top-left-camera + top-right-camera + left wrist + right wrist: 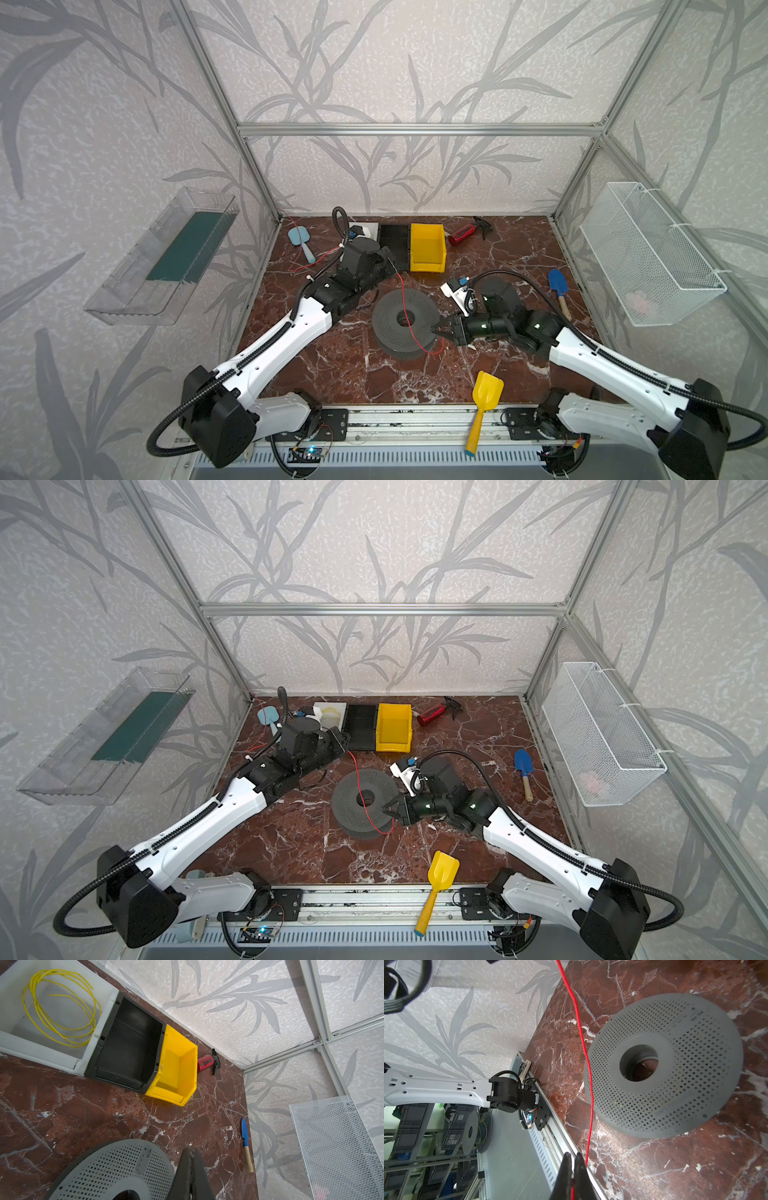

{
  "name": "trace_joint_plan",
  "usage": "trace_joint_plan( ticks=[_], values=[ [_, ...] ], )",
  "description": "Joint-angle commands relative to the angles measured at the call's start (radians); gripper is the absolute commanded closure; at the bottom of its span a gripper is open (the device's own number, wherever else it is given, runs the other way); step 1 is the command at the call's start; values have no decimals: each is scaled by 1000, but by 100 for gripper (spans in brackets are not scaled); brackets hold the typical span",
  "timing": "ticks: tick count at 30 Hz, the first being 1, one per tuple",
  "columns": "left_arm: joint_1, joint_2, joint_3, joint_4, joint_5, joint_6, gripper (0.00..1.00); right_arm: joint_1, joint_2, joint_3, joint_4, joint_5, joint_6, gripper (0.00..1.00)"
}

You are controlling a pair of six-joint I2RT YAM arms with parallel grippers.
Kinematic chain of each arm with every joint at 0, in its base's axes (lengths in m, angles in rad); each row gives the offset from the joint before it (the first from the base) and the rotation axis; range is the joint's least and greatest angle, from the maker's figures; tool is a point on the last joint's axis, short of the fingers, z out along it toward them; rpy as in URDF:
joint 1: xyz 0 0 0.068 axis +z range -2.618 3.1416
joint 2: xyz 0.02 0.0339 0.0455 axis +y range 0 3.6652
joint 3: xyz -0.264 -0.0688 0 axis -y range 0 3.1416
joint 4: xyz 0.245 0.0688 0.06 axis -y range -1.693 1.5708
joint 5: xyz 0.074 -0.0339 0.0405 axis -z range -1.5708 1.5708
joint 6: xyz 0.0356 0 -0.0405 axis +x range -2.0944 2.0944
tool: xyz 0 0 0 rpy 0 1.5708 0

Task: Wrap the cables

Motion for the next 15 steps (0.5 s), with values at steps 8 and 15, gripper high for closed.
trace_joint_plan(
  ticks=[8,15],
  values=[
    [-2,-85,74,-157,-139,56,100,-551,-129,46,-152,-24,-35,100],
    [-1,-117,54,-219,-209,53,100,-887,-85,-63,112,-55,152,100]
  ],
)
